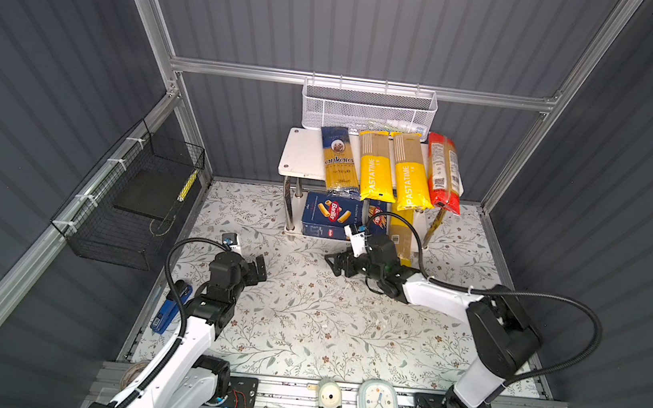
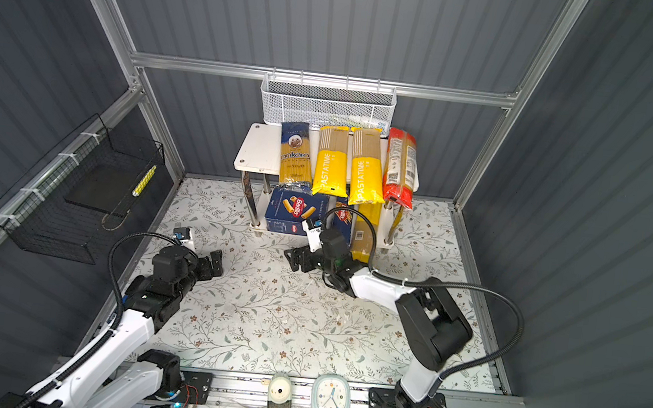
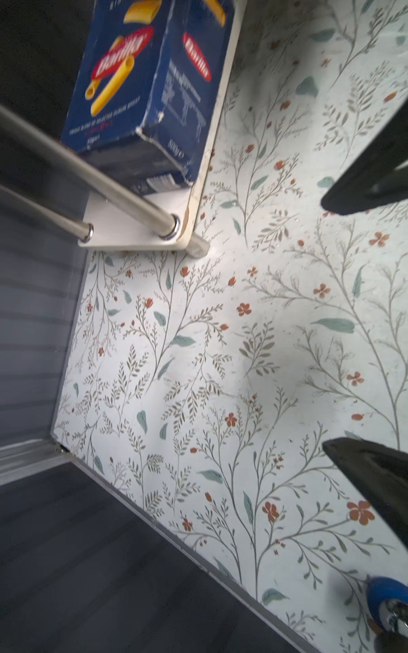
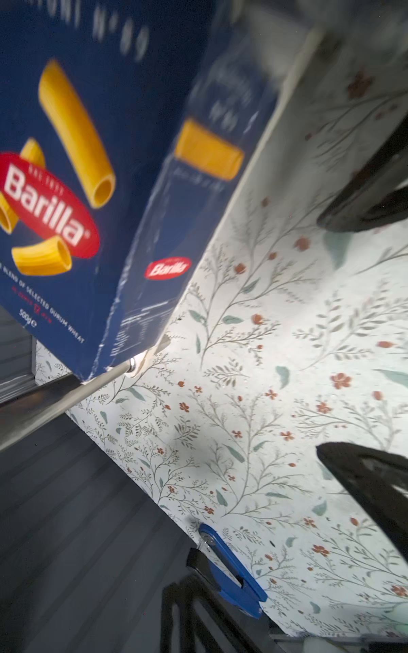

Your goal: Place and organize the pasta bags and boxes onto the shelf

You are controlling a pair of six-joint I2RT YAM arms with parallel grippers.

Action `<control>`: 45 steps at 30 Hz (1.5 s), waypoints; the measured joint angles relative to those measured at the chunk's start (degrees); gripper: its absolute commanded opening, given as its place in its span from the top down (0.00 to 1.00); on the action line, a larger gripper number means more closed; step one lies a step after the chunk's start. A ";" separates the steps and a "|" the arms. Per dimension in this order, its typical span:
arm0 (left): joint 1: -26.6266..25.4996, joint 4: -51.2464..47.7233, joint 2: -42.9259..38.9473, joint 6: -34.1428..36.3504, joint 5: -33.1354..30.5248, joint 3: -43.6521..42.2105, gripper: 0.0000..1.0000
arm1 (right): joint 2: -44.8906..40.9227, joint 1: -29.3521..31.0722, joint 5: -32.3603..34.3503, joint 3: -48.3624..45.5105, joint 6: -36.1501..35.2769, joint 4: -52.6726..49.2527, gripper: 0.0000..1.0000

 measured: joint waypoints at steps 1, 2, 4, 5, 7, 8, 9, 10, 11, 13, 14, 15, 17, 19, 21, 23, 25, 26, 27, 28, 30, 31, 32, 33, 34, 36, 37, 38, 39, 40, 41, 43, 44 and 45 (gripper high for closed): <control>1.95 1.57 1.46 -0.11 0.83 -0.46 0.00 | -3.61 -0.42 1.44 -2.71 0.44 -1.33 0.03; 4.09 2.84 3.56 -0.17 1.57 -0.55 0.00 | -6.71 -0.98 2.91 -4.70 0.90 -2.99 0.02; 7.26 5.81 8.31 -0.17 3.02 -0.48 0.00 | -12.76 -2.58 6.75 -7.69 2.14 -7.93 0.01; 8.79 6.86 11.06 -0.09 3.85 -0.31 0.00 | -16.20 -3.76 8.87 -8.85 2.86 -11.47 0.01; 10.36 8.59 15.15 0.31 4.48 0.04 0.01 | -21.88 -6.62 12.28 -10.10 4.02 -17.51 0.01; 10.71 9.73 16.68 0.57 4.50 0.04 0.01 | -25.05 -8.61 13.99 -10.80 4.33 -20.15 0.01; 10.86 10.95 17.44 0.98 4.50 -0.02 0.00 | -27.89 -10.73 15.72 -11.50 4.39 -21.90 0.01; 11.06 12.70 18.10 1.62 4.39 -0.15 0.00 | -30.51 -12.87 17.29 -12.33 4.37 -22.99 0.01; 11.21 14.93 18.67 2.27 4.11 -0.35 0.01 | -32.94 -15.39 18.91 -13.27 4.09 -23.56 0.01; 11.56 18.99 20.33 3.56 3.85 -0.44 0.00 | -35.50 -20.00 21.42 -14.73 3.23 -23.61 0.01; 11.69 21.42 21.73 4.31 3.87 -0.44 0.00 | -35.76 -22.51 22.60 -15.23 2.47 -23.43 0.01; 11.89 23.54 23.28 4.90 3.98 -0.44 0.01 | -35.47 -24.61 23.30 -15.50 1.92 -23.10 0.01; 12.17 28.55 27.10 5.97 4.85 -0.85 0.00 | -33.70 -29.07 24.59 -16.31 0.09 -20.52 0.01; 12.26 34.77 30.53 6.78 5.95 -2.49 0.00 | -31.32 -32.37 25.68 -17.75 -1.99 -16.31 0.01; 12.48 40.44 33.77 6.91 6.97 -4.44 0.01 | -28.00 -34.12 26.05 -19.41 -4.33 -10.78 0.01; 12.79 45.51 37.27 6.95 9.33 -5.57 0.01 | -23.17 -34.86 25.44 -21.24 -7.28 -3.78 0.01; 12.96 51.91 40.17 6.93 11.10 -6.78 0.00 | -18.84 -34.95 24.33 -24.63 -10.27 5.33 0.01; 12.96 54.71 41.55 6.95 12.04 -7.30 0.00 | -16.76 -34.95 23.71 -27.23 -11.72 11.06 0.01; 12.96 56.13 42.53 7.04 12.90 -7.50 0.01 | -15.39 -34.95 23.28 -29.05 -12.52 14.32 0.01; 12.94 57.13 43.45 7.34 13.64 -7.43 0.01 | -13.88 -34.95 22.80 -31.04 -13.40 18.01 0.01; 12.48 59.17 45.24 8.13 14.84 -7.02 0.00 | -12.09 -35.08 22.14 -33.48 -14.49 23.45 0.01; 12.13 60.11 46.49 8.44 15.10 -6.45 0.00 | -11.67 -35.17 21.90 -34.16 -14.82 25.68 0.01; 11.82 59.82 47.15 8.76 15.23 -5.75 0.00 | -11.61 -35.17 21.77 -34.45 -15.02 27.23 0.01; 11.37 58.71 47.50 9.16 14.91 -4.76 0.00 | -11.61 -35.28 21.59 -34.47 -15.26 29.22 0.01; 10.64 57.61 47.69 9.57 14.23 -3.54 0.01 | -11.61 -35.52 21.16 -34.40 -15.37 30.97 0.01; 9.11 55.98 47.84 10.40 12.98 -1.20 0.00 | -11.06 -36.74 20.02 -34.12 -15.08 33.90 0.01; 8.61 55.65 47.84 10.69 12.59 -0.31 0.00 | -10.08 -37.40 19.91 -33.92 -14.88 35.63 0.01; 8.31 55.67 47.84 10.84 12.37 0.09 0.00 | -9.35 -37.86 19.78 -33.73 -14.64 36.20 0.01; 7.91 55.52 47.84 11.04 12.28 0.33 0.00 | -9.11 -38.27 19.71 -33.55 -14.38 35.65 0.01; 7.74 55.23 47.84 11.26 12.13 0.37 0.00 | -9.14 -38.40 19.54 -33.55 -14.27 35.74 0.01; 7.74 54.77 47.84 11.43 11.89 0.37 0.00 | -9.01 -38.42 19.39 -33.55 -14.23 36.33 0.01; 7.74 54.12 47.84 11.67 11.58 0.37 0.01 | -8.79 -38.42 19.08 -33.55 -14.16 37.38 0.01; 7.74 54.05 47.84 11.72 11.43 0.37 0.00 | -8.81 -38.42 18.93 -33.53 -14.10 37.35 0.01; 7.74 53.94 47.84 11.87 11.30 0.37 0.00 | -8.81 -38.42 18.84 -33.53 -14.08 37.38 0.01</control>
